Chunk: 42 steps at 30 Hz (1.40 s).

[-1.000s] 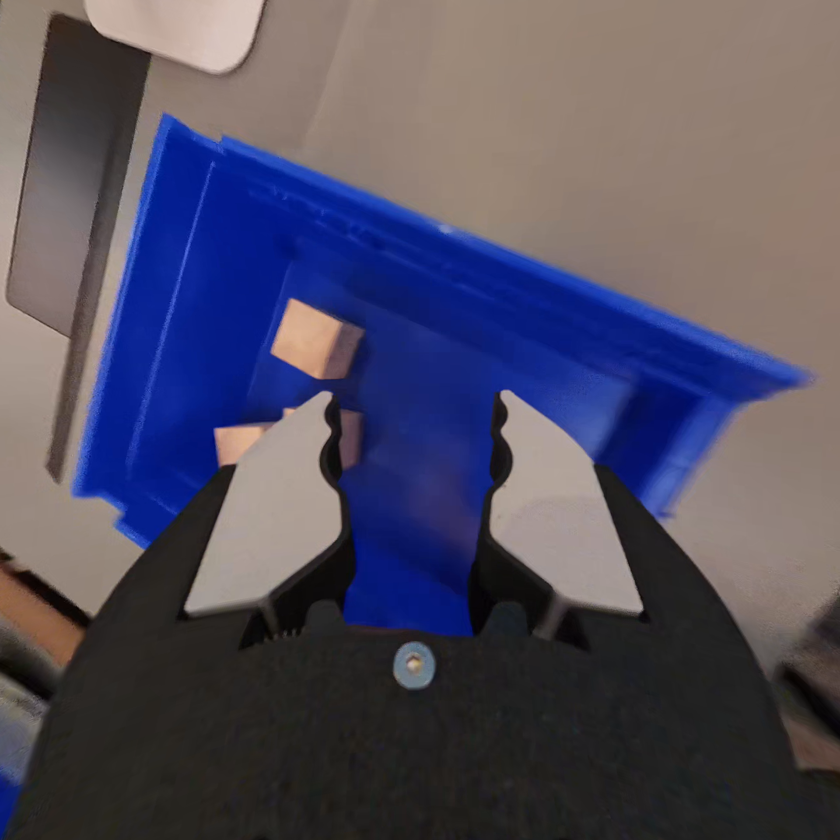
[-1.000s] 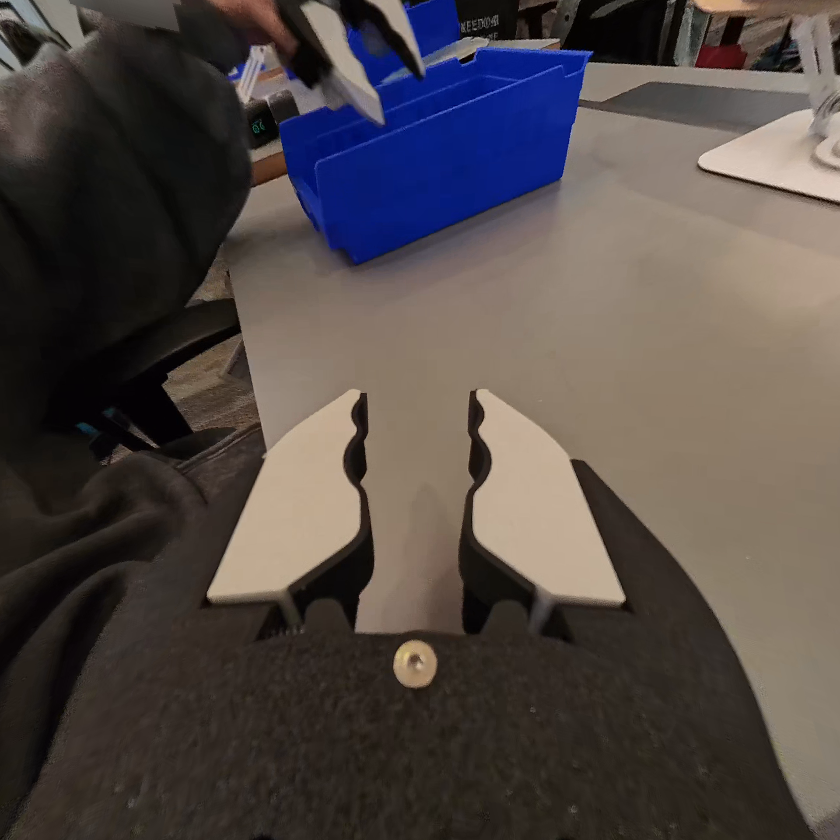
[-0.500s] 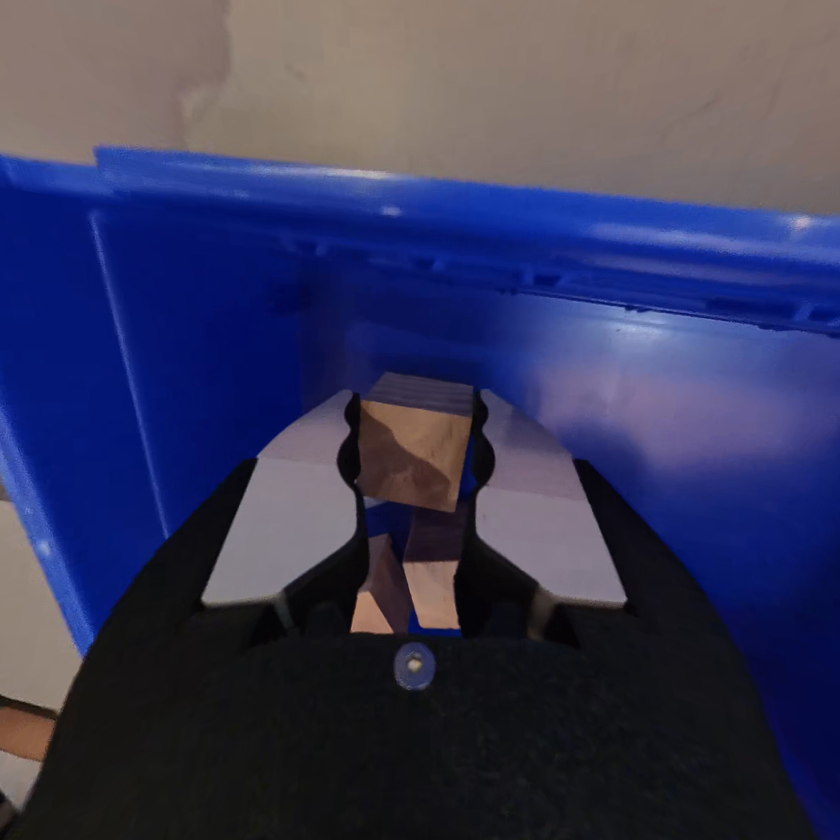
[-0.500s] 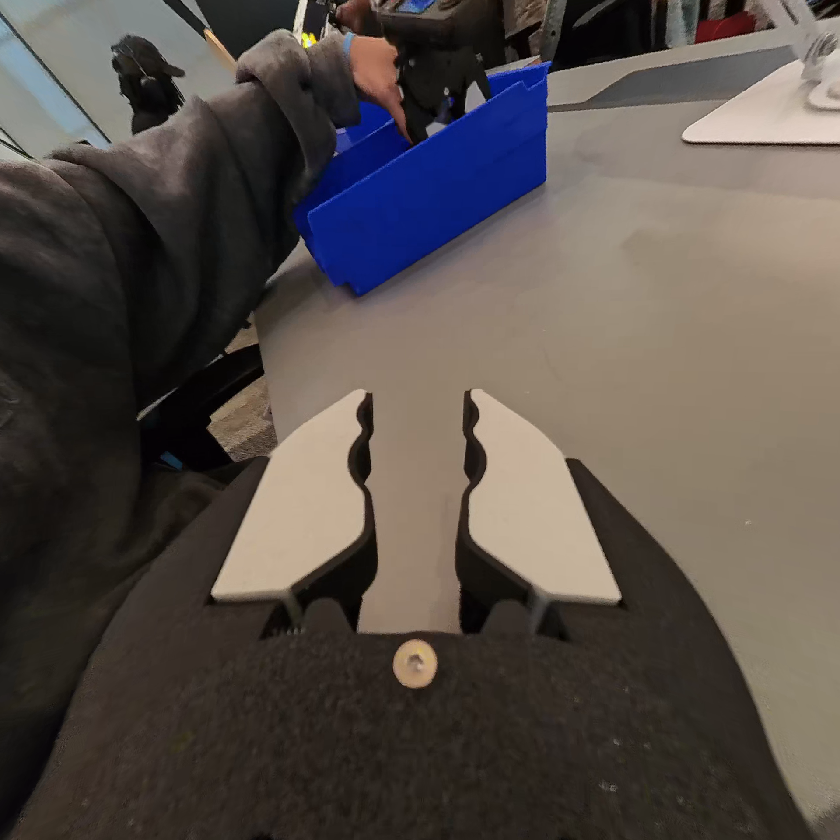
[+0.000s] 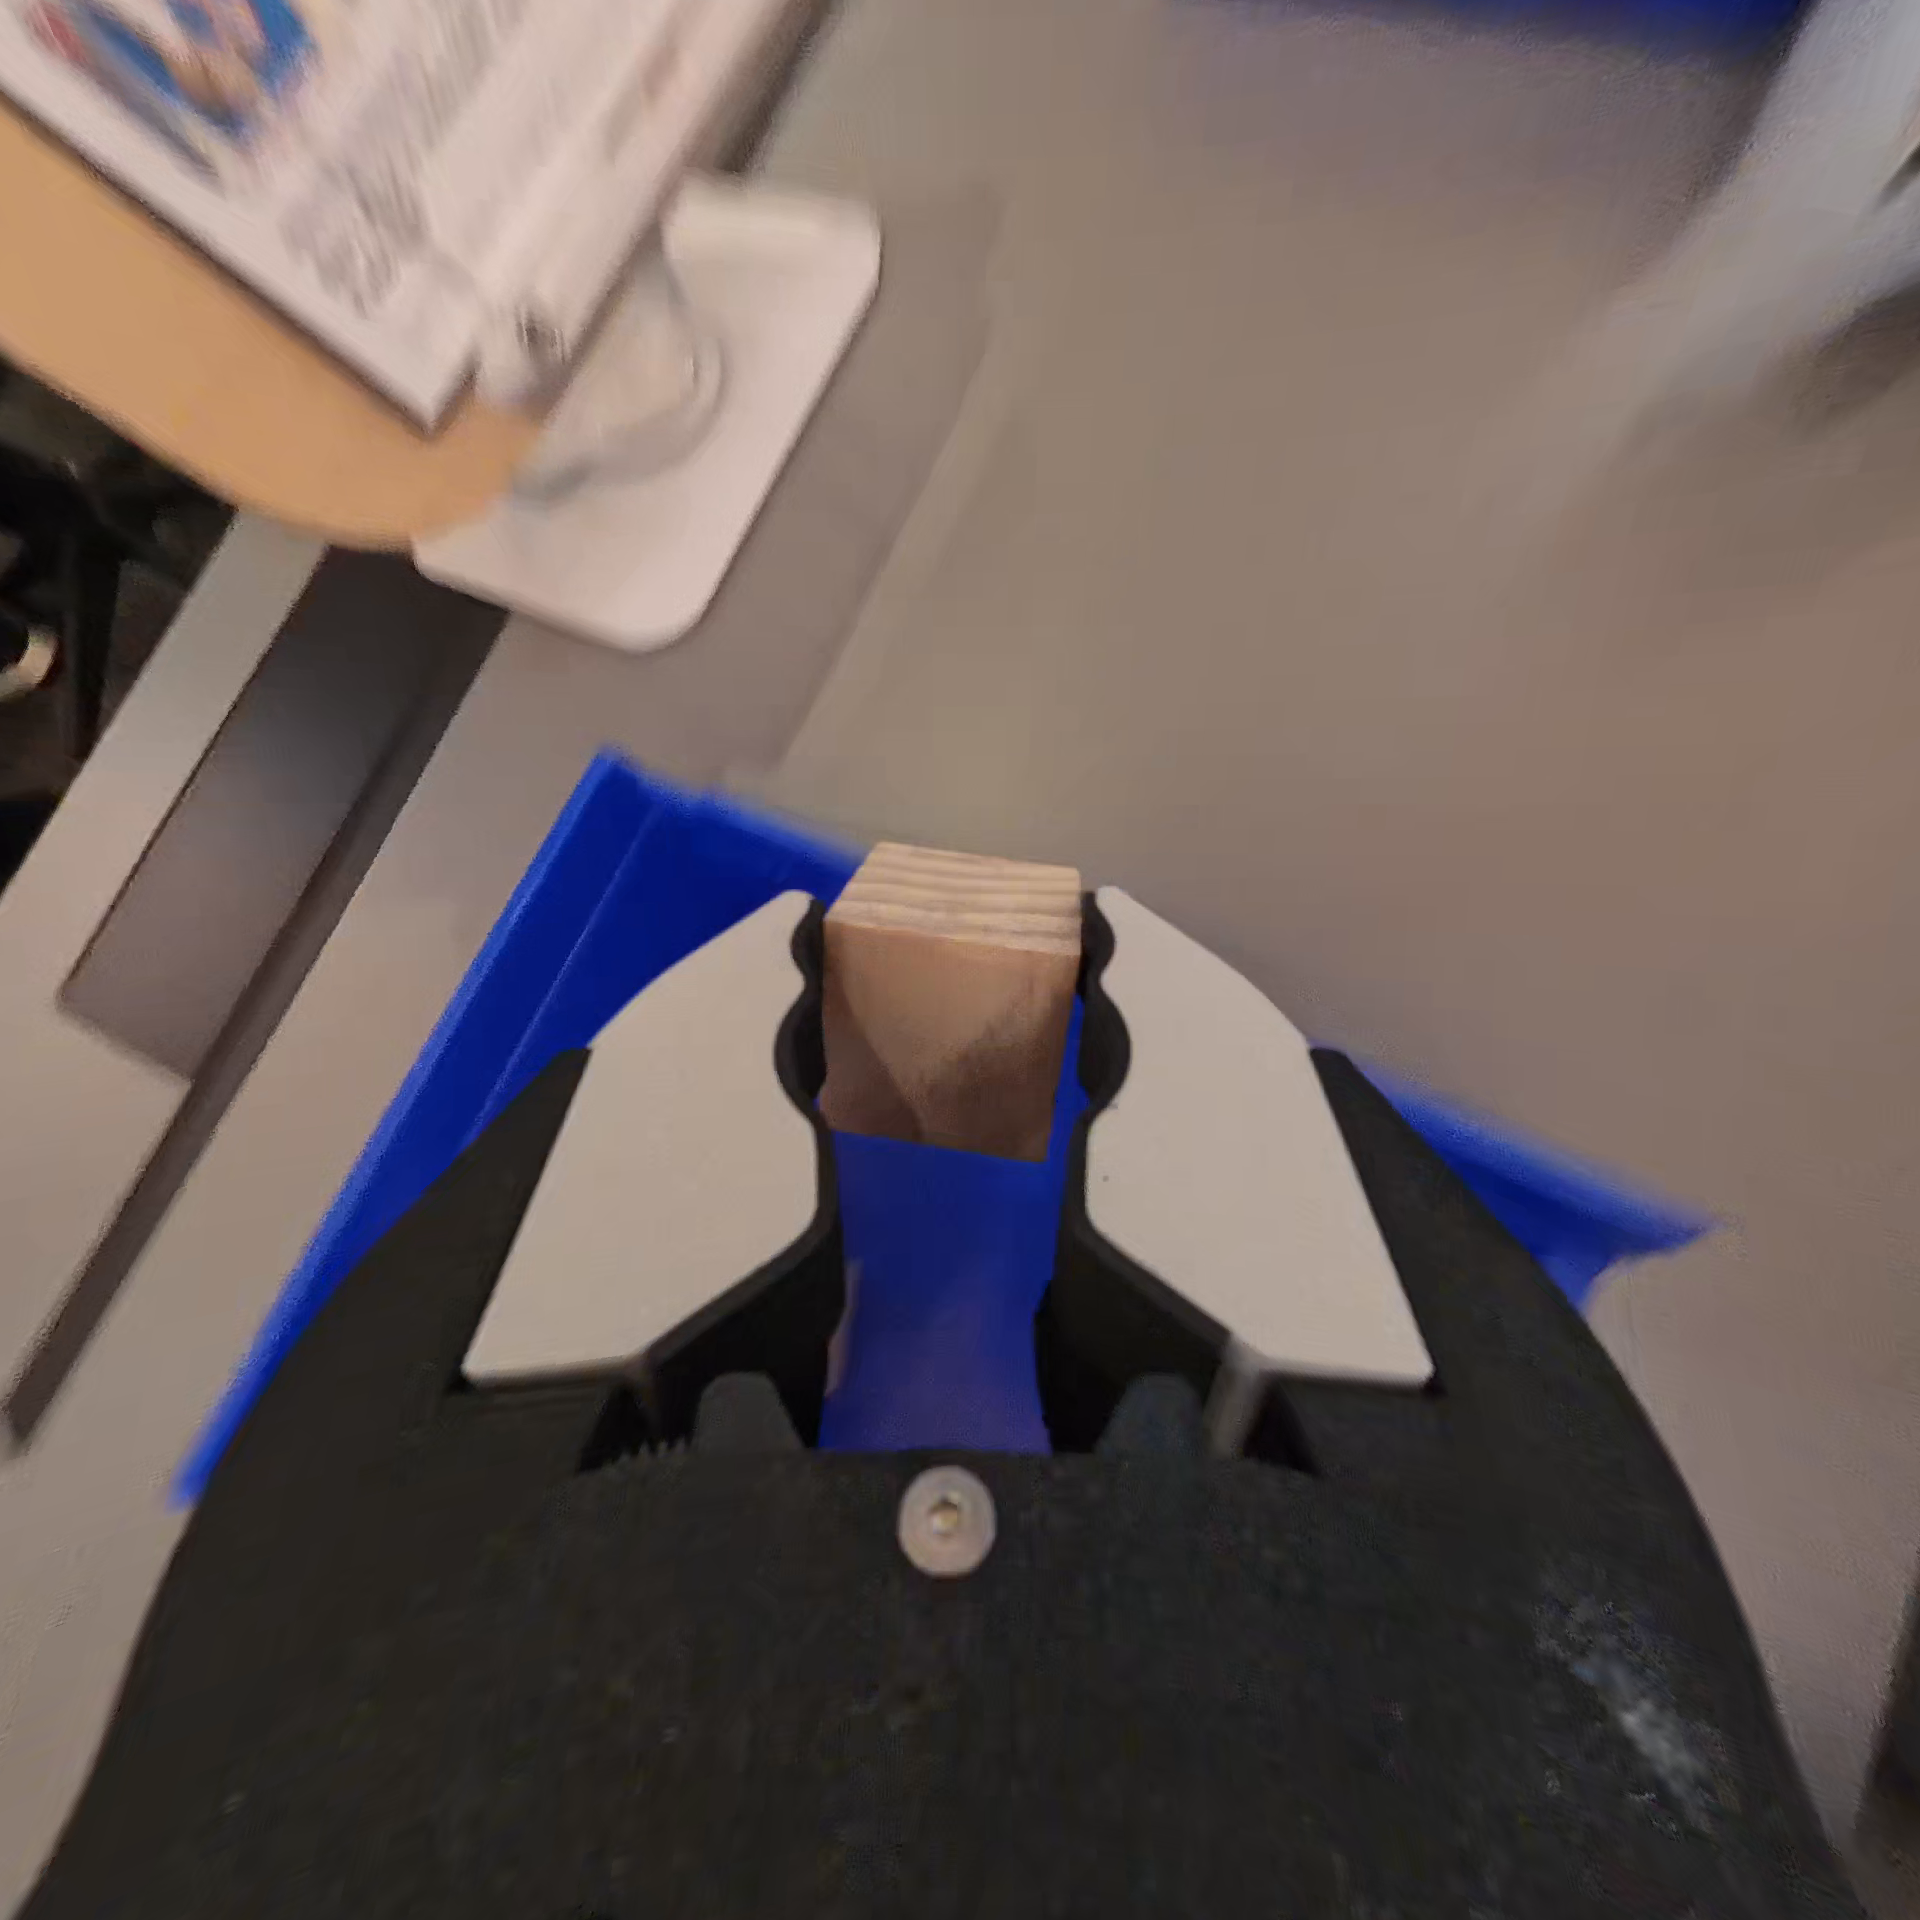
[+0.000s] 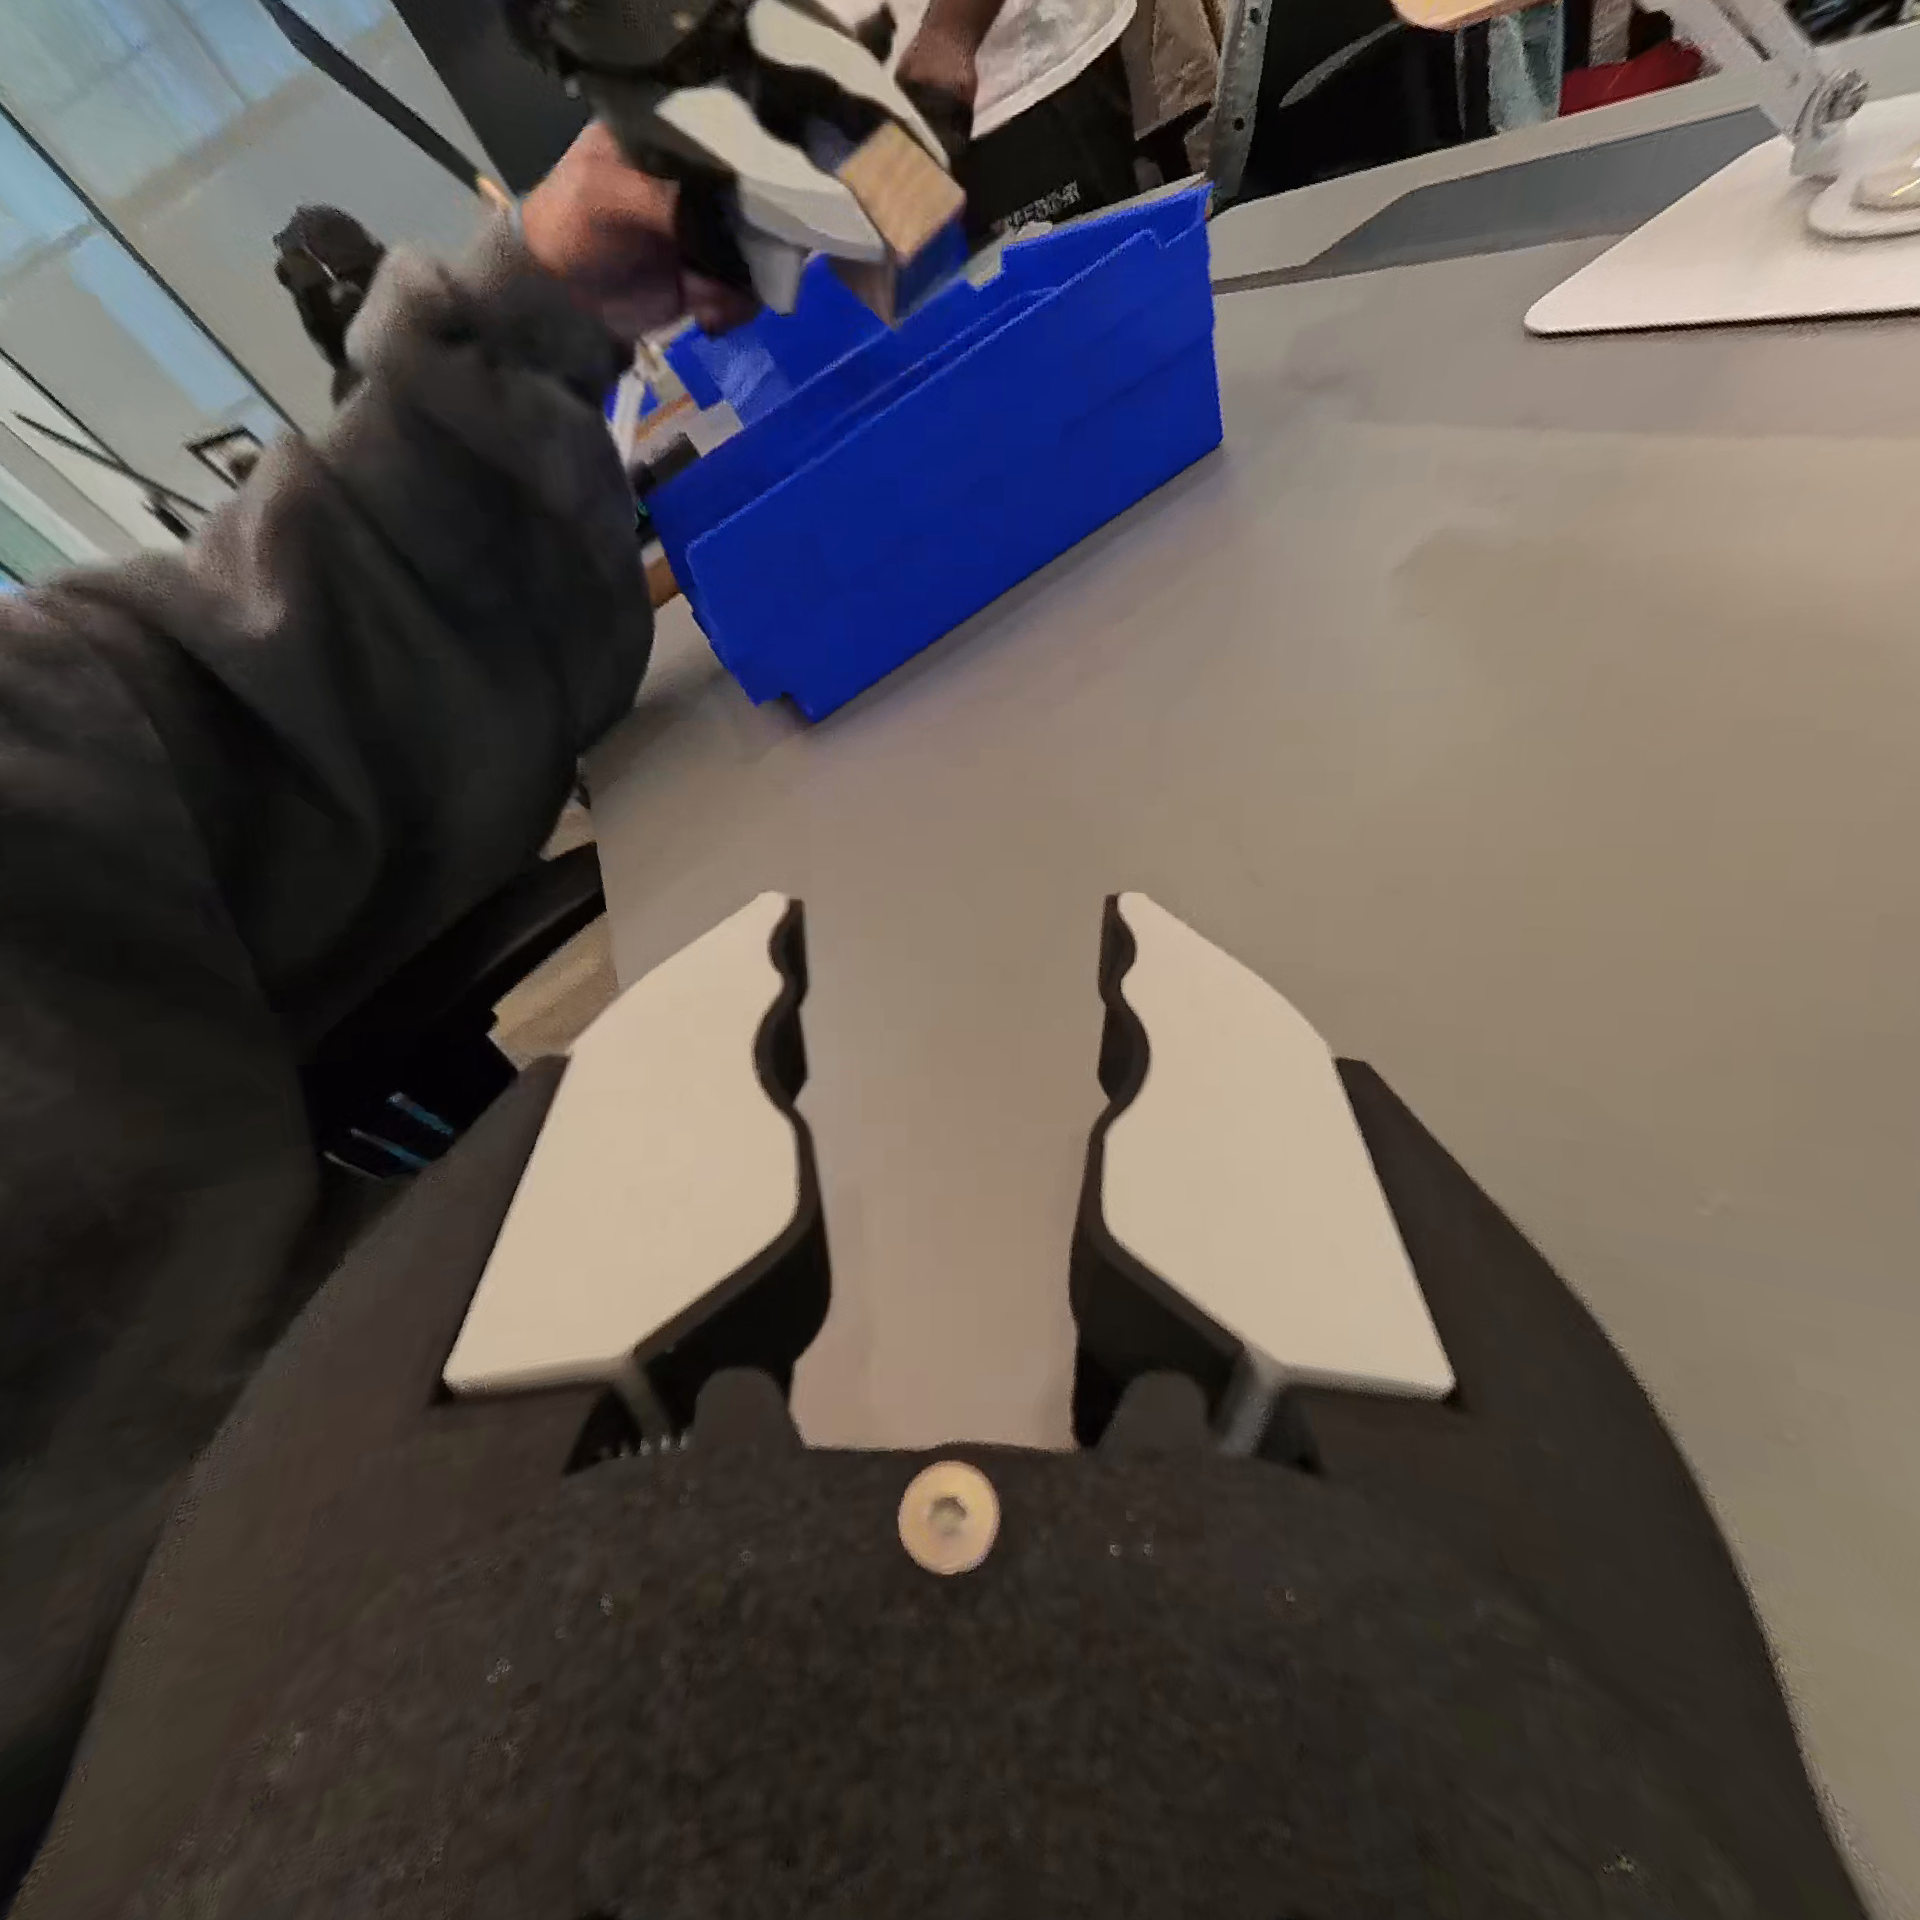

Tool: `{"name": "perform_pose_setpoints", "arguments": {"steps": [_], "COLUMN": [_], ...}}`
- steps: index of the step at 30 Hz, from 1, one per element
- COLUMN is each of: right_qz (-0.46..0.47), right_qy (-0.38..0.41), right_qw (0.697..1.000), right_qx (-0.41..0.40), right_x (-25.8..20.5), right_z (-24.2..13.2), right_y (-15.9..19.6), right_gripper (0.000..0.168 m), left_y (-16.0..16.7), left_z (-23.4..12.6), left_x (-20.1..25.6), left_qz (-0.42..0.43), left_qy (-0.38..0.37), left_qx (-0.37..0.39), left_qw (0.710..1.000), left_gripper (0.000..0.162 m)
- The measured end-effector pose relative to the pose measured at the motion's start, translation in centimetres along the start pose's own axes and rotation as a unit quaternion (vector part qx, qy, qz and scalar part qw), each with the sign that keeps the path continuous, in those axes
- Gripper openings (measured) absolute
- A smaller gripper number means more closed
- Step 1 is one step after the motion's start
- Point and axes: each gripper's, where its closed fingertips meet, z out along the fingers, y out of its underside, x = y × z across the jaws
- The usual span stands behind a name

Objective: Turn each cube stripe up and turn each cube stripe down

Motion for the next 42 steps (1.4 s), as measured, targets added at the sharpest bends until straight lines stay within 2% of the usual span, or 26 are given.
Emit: {"name": "perform_pose_setpoints", "arguments": {"steps": [2, 4, 7, 9, 12, 17, 20, 23, 25, 26, 30, 31, 33, 35, 38, 40, 42], "right_qz": [0.016, 0.009, -0.022, -0.044, -0.046, -0.048, -0.043, -0.046, -0.042, -0.041, -0.037, -0.035, -0.029, -0.020, -0.023, -0.046, -0.066], "right_qy": [-0.018, -0.036, -0.064, -0.084, -0.125, -0.130, -0.154, -0.157, -0.148, -0.143, -0.108, -0.102, -0.081, -0.057, -0.010, 0.058, 0.164], "right_qw": [1.000, 0.998, 0.992, 0.987, 0.978, 0.977, 0.976, 0.976, 0.977, 0.978, 0.984, 0.985, 0.989, 0.992, 0.992, 0.989, 0.976], "right_qx": [0.014, 0.045, 0.104, 0.131, 0.158, 0.164, 0.151, 0.147, 0.151, 0.149, 0.140, 0.136, 0.119, 0.107, 0.120, 0.127, 0.129], "right_x": [-0.1, -0.6, -2.3, -3.7, -5.8, -6.3, -6.7, -6.7, -6.3, -6.1, -4.8, -4.5, -3.9, -3.0, -1.8, -0.3, 2.6], "right_z": [0.9, 1.9, 3.3, 4.1, 4.5, 4.4, 4.0, 3.3, 2.8, 2.6, 1.8, 1.6, 1.4, 1.2, -0.5, -3.5, -8.0], "right_y": [-1.0, -3.1, -6.9, -8.9, -10.6, -10.3, -9.7, -9.6, -9.5, -9.4, -8.7, -8.5, -7.8, -7.5, -9.4, -11.9, -14.7], "right_gripper": [0.067, 0.071, 0.079, 0.079, 0.078, 0.074, 0.045, 0.045, 0.045, 0.045, 0.045, 0.045, 0.045, 0.045, 0.045, 0.046, 0.046], "left_y": [-4.4, -8.6, -13.1, -15.1, -16.7, -17.9, -18.4, -18.0, -17.0, -16.1, -9.4, -7.5, -5.7, -5.2, -6.1, -6.2, -5.8], "left_z": [-0.6, -1.1, -0.6, 0.4, 2.3, 4.4, 5.1, 4.9, 4.2, 3.8, 4.5, 5.2, 5.9, 6.0, 5.7, 5.8, 6.0], "left_x": [3.5, 6.9, 12.5, 15.9, 19.0, 21.4, 22.3, 22.7, 22.3, 22.2, 21.9, 23.0, 27.4, 29.6, 30.1, 30.3, 30.3], "left_qz": [-0.063, -0.126, -0.183, -0.195, -0.189, -0.179, -0.163, -0.164, -0.173, -0.172, -0.185, -0.192, -0.180, -0.171, -0.126, -0.111, -0.106], "left_qy": [0.018, 0.032, 0.102, 0.150, 0.177, 0.221, 0.226, 0.227, 0.203, 0.183, 0.048, 0.050, 0.153, 0.201, 0.185, 0.176, 0.166], "left_qx": [0.111, 0.214, 0.303, 0.331, 0.338, 0.339, 0.351, 0.355, 0.350, 0.343, 0.296, 0.278, 0.259, 0.244, 0.258, 0.258, 0.253], "left_qw": [0.992, 0.968, 0.930, 0.911, 0.905, 0.897, 0.894, 0.892, 0.898, 0.905, 0.936, 0.940, 0.937, 0.933, 0.940, 0.944, 0.947], "left_gripper": [0.045, 0.045, 0.045, 0.045, 0.045, 0.045, 0.045, 0.047, 0.088, 0.095, 0.088, 0.089, 0.098, 0.098, 0.087, 0.086, 0.086]}}
